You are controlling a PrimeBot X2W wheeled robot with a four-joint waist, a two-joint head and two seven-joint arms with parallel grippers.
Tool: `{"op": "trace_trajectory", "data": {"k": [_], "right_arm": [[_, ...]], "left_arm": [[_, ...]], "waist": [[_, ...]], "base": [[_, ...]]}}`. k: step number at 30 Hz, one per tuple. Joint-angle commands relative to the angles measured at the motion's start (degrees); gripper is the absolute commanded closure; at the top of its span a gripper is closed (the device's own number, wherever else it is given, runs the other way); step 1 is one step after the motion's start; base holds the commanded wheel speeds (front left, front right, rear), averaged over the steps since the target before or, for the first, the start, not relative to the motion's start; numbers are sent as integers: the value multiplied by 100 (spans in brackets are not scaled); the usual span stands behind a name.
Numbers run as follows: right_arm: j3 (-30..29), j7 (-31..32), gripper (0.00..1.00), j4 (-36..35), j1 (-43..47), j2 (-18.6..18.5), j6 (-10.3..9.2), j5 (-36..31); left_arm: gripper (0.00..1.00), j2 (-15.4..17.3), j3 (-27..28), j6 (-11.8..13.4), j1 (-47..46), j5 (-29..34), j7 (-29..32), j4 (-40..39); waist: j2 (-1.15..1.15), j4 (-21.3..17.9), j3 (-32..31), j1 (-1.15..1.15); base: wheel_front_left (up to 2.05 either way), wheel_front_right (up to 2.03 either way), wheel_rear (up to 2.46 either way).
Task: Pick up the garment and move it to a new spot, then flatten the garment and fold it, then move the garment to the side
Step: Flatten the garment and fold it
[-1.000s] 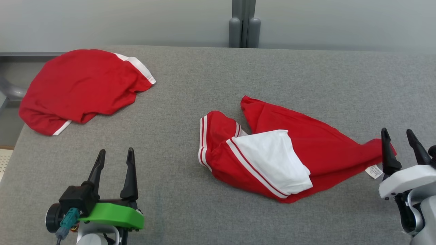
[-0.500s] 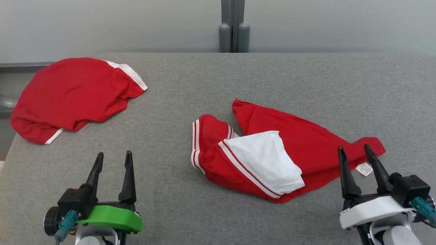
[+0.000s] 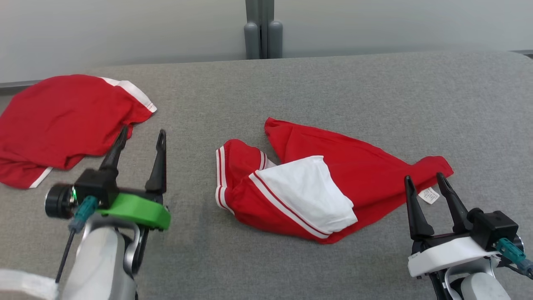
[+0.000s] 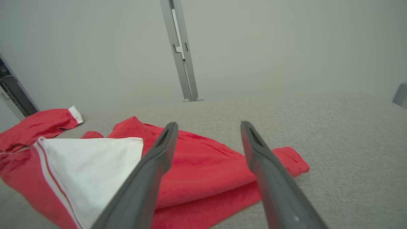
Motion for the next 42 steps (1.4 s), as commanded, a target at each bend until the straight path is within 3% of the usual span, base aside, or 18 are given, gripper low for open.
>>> {"op": "trace_trajectory", "data": {"k": [1,10,16,26,33,35,36,42], "right_arm": [[26,-19,0,42,-93,-12,-8,34],[23,-18,0,95,-312,48,-8,71],[-26,-18,0,124,-424,92,-8,86],[-71,-18,0,185,-526,67,-8,88],[-81,-18,0,244,-562,29,-8,84],[-62,-19,0,264,-573,26,-8,81],[-53,-19,0,273,-581,25,-8,84],[-36,-19,0,286,-608,0,-8,112]], "left_arm": [[0,122,-171,-23,-351,1,28,59],[0,572,-1133,-21,-1671,-414,229,717],[0,790,-1680,-21,-2000,-786,272,1456],[0,772,-2520,-21,-2068,-1451,368,2728],[0,662,-3236,-22,-2094,-2013,553,3091],[81,684,-3417,-22,-2137,-2131,594,3156],[100,687,-3523,-22,-2161,-2204,601,3177],[100,811,-3720,-22,-2535,-2366,280,3306]], "waist": [[0,-134,97,0],[0,-604,473,0],[0,-864,688,0],[0,-949,857,0],[0,-894,874,0],[0,-886,871,0],[0,-886,869,0],[0,-909,865,0]], "base": [[0,0,0],[0,0,0],[0,0,0],[0,0,0],[0,0,0],[0,0,0],[0,0,0],[0,0,0]]}}
